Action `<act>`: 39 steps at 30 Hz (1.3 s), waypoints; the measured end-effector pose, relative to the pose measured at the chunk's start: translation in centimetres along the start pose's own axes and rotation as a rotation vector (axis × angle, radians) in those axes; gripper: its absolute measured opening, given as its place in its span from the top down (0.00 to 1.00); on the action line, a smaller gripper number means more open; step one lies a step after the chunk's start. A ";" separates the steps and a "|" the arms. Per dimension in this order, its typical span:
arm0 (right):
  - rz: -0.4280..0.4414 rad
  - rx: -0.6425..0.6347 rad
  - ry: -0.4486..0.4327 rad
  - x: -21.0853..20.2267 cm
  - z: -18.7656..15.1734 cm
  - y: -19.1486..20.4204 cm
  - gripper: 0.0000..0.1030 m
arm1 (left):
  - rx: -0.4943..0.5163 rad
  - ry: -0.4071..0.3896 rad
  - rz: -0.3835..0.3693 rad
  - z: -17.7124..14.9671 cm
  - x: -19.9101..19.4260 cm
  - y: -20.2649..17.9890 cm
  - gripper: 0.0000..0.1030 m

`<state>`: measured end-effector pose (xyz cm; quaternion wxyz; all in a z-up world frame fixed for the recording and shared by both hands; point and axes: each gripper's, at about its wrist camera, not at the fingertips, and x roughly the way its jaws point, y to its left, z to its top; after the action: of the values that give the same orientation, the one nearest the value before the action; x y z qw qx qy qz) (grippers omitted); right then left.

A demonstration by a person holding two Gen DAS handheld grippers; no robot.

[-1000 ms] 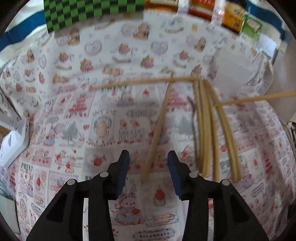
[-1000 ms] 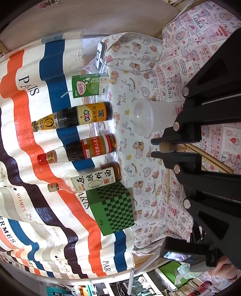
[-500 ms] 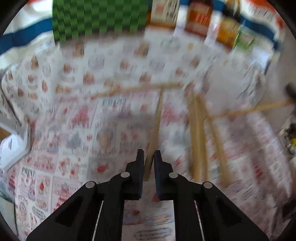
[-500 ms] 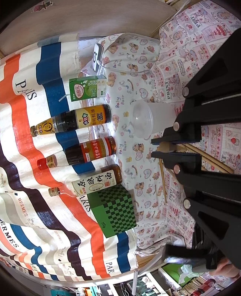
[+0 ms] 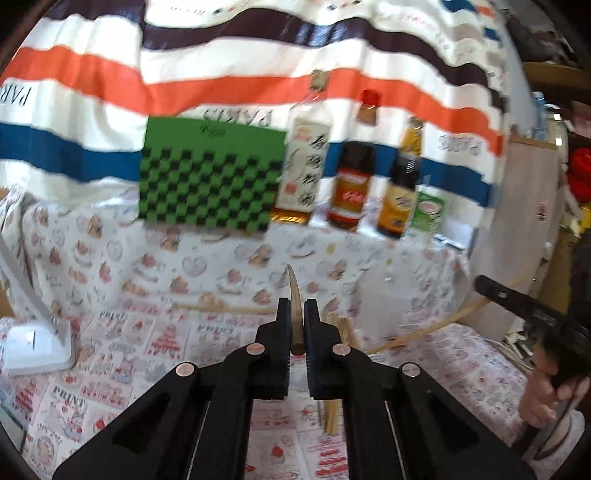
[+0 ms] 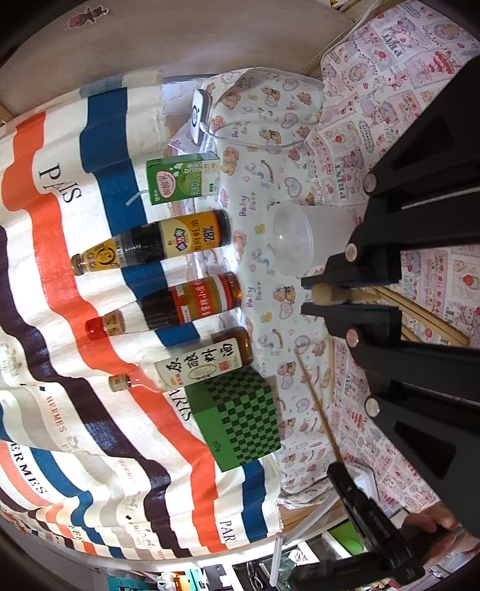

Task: Organize utensils
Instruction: 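Carry both chopsticks to the clear plastic cup and open both tools to drop them in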

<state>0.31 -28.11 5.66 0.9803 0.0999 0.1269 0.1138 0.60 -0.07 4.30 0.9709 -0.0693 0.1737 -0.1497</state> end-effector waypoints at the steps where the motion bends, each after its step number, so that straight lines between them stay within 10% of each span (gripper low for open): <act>1: 0.005 -0.003 -0.002 0.0 0.2 0.0 0.94 | 0.010 0.002 -0.004 0.3 -0.2 -0.4 0.95; 18: -0.041 0.012 -0.153 -1.7 10.8 -1.2 0.94 | 0.117 0.127 -0.015 9.2 -0.8 -6.1 0.95; 29: -0.162 0.192 -0.337 2.1 11.5 -6.3 0.94 | 0.189 -0.044 -0.048 14.0 2.5 -10.7 0.95; 39: -0.167 0.216 -0.122 7.4 10.8 -8.8 0.94 | 0.154 -0.250 -0.095 17.0 5.6 -14.5 0.95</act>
<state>11.94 -36.48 12.25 0.9758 0.2004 0.0866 0.0115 7.85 -14.13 21.01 0.9793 -0.0208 0.0359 -0.1983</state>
